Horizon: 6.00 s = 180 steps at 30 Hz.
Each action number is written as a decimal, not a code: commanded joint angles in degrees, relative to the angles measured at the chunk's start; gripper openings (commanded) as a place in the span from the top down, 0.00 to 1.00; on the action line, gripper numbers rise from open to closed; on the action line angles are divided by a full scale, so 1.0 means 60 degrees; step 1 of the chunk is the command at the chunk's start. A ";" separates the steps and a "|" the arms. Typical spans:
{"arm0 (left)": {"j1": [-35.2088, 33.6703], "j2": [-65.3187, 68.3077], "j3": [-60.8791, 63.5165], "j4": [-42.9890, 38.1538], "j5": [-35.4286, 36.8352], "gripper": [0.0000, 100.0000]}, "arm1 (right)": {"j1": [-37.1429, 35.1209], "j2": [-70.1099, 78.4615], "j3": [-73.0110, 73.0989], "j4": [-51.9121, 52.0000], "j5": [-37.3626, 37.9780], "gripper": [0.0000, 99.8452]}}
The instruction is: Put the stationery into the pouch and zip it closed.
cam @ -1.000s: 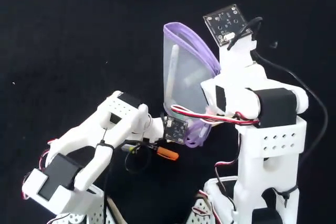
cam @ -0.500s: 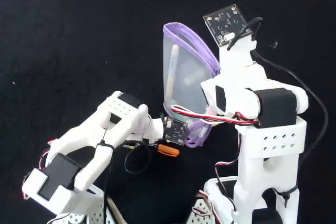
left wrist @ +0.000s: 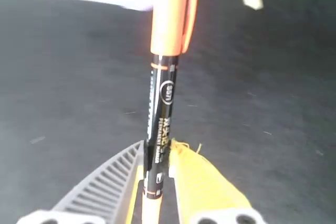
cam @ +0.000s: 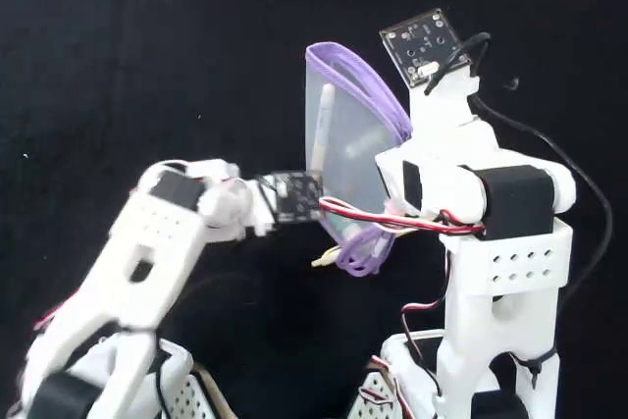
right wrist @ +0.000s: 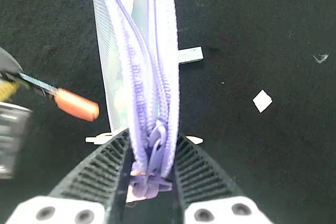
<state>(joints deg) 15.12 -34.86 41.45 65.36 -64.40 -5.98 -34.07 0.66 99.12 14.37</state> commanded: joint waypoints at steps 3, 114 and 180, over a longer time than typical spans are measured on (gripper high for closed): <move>-0.0505 -0.2857 0.0286 -0.2300 0.3370 0.97 | -0.0205 -0.0242 0.0286 -0.0029 0.0015 0.99; -0.1853 -0.4117 -0.1766 -0.3751 1.5194 0.84 | -0.0674 -0.0183 -0.1546 -0.0044 0.0176 0.99; 0.4769 1.2161 -1.1055 0.1612 0.6960 0.84 | 0.4352 0.2059 -0.4095 0.0147 0.0454 0.99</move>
<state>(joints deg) 43.16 37.93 -22.11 75.21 -22.29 19.69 -21.67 -21.23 99.21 16.84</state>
